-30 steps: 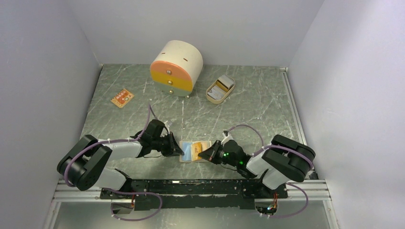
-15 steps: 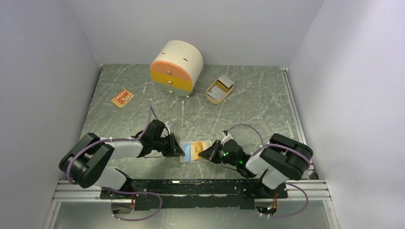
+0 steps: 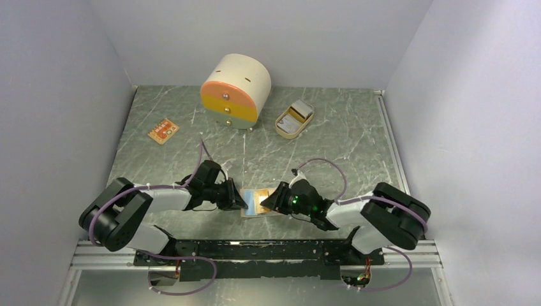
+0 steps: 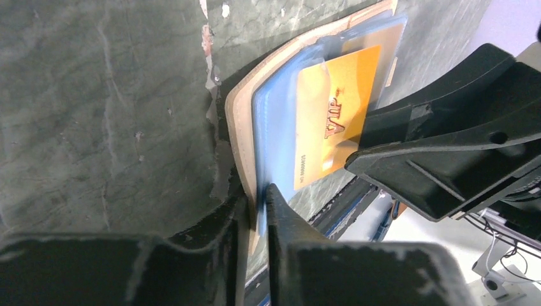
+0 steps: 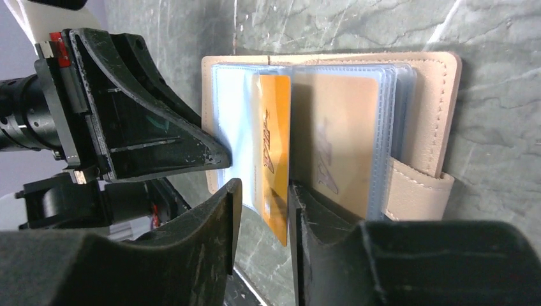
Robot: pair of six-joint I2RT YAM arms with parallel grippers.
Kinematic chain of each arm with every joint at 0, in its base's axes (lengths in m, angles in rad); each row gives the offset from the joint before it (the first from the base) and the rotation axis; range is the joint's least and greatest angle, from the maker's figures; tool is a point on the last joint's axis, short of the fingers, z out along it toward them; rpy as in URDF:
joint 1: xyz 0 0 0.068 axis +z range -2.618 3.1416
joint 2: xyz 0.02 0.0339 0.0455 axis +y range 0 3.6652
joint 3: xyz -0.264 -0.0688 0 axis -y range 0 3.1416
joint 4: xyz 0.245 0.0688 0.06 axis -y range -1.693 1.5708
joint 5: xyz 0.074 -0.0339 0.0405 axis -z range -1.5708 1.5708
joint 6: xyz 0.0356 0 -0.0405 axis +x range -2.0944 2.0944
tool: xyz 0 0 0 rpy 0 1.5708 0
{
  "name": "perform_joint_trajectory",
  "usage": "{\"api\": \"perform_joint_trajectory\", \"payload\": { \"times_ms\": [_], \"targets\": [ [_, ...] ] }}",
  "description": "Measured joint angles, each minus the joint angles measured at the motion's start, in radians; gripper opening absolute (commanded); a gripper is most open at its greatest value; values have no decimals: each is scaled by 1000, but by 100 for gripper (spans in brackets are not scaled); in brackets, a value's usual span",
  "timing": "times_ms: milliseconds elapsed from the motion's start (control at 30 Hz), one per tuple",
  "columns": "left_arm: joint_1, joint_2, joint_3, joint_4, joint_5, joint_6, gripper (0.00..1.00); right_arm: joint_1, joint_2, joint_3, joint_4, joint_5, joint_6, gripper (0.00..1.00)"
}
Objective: Put the credit cards into the card holder
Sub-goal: Insert the credit card into the card holder.
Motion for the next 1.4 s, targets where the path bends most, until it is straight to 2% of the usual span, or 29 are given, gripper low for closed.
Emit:
{"api": "perform_joint_trajectory", "payload": {
  "times_ms": [100, 200, 433, 1167, 1400],
  "targets": [
    [-1, 0, 0, 7, 4, -2, 11, 0, -58, 32, -126, 24, -35, 41],
    [-1, 0, -2, 23, 13, -4, 14, 0, -107, 51, -227, 47, -65, 42],
    [-1, 0, -8, 43, 26, -11, 17, 0, -137, 87, -325, 70, -111, 42],
    [-24, 39, -7, 74, 52, -13, 29, 15, 11, 146, -202, 5, -196, 42],
    [-29, 49, 5, 93, 62, -19, 30, 15, 51, 126, -100, -33, -217, 42]
  ]
}}
